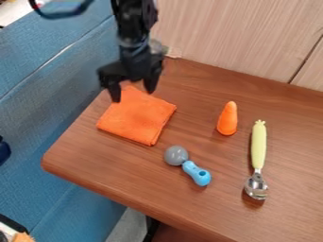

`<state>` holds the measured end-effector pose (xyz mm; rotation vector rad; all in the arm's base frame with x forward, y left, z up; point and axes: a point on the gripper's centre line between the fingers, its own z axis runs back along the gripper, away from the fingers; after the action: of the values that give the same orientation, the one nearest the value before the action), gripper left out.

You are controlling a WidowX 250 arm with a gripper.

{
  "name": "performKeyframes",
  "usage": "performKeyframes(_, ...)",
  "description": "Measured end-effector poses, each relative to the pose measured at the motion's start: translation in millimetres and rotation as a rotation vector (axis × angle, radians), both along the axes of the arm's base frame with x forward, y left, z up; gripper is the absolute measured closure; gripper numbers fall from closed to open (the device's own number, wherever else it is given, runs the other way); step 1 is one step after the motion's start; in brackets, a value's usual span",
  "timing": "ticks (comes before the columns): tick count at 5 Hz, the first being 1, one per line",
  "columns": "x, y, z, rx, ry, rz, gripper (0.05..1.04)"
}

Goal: Put the orange towel to the middle top of table

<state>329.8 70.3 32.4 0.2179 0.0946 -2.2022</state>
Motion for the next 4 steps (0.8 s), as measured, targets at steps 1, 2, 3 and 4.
performKeyframes(1,1,2,-25.4,-0.002,0.033,0.018,0.083)
performKeyframes(2,5,1,-35.7,-0.009,0.016,0.016,0.083)
performKeyframes(3,9,0,-49.7,-0.038,0.03,0.025,0.083)
performKeyframes(4,12,2,-51.9,-0.097,0.019,0.026,0.083)
